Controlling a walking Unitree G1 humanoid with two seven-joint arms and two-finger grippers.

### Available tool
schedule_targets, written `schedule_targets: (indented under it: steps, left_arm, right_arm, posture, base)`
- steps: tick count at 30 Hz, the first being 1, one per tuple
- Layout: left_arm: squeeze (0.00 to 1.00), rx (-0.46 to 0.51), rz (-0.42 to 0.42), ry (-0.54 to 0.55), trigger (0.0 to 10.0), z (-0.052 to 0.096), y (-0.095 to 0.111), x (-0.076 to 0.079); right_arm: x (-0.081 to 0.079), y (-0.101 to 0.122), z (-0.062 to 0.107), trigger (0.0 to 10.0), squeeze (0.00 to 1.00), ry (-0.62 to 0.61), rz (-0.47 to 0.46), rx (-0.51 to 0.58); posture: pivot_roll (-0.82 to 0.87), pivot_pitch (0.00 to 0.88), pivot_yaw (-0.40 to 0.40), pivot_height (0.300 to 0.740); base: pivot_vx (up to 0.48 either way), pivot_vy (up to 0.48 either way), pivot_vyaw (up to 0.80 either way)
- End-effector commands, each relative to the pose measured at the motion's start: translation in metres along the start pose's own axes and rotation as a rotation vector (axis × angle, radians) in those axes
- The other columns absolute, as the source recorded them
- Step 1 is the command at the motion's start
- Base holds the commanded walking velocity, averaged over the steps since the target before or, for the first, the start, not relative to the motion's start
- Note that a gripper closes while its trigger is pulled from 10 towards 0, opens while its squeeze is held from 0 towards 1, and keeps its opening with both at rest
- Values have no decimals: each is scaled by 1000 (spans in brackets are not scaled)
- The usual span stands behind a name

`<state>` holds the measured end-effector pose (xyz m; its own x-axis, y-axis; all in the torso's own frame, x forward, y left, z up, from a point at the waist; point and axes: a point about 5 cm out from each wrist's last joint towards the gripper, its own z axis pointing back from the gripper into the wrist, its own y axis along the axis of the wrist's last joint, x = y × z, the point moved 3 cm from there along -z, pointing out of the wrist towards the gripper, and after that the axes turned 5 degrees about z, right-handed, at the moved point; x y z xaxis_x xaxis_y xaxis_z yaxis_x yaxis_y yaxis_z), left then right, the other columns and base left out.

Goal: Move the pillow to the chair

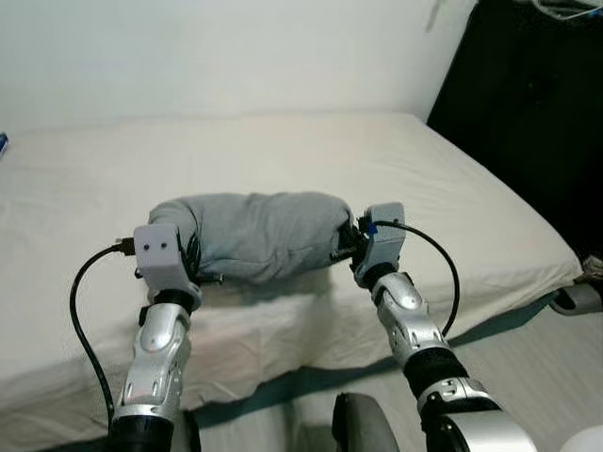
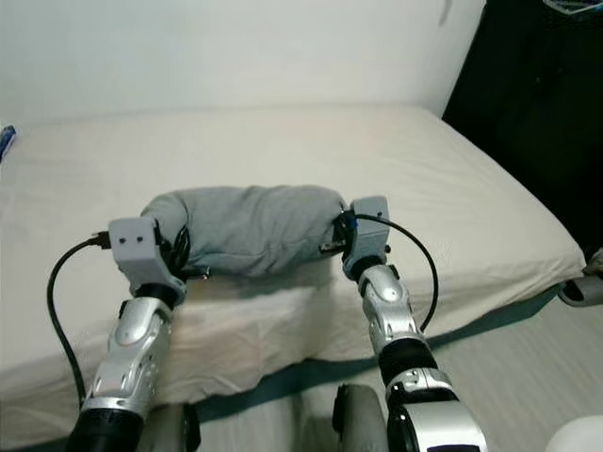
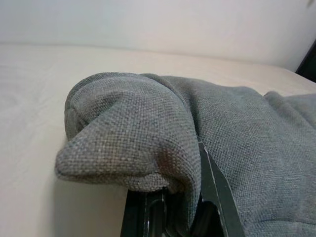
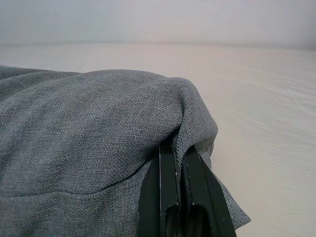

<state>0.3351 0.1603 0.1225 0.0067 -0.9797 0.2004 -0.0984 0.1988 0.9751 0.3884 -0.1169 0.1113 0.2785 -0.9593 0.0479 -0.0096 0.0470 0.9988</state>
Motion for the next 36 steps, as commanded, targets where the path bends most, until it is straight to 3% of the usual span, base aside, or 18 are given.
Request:
schedule_targets:
  steps: [1, 9, 13, 36]
  left_arm:
    - [0, 18, 3, -91, 10000, 0, 4, 23]
    - [0, -11, 7, -89, 10000, 4, -2, 25]
    - [0, -74, -28, -38, 10000, 5, -16, 18]
    - [0, -76, -42, -16, 10000, 9, -16, 10]
  right_arm:
    - [-14, 12, -5, 10000, 0, 77, 21, 42]
    - [-23, 7, -1, 10000, 0, 120, 30, 29]
    - [-25, -4, 3, 10000, 0, 121, 36, -7]
    - [-23, -7, 8, 10000, 0, 134, 38, -30]
  posture:
    - [49, 0, -125, 615]
    - [44, 0, -125, 630]
    - [48, 0, -127, 630]
    - [42, 0, -157, 630]
  base:
    - [0, 0, 0]
    - [0, 0, 0]
    - [0, 0, 0]
    - [0, 0, 0]
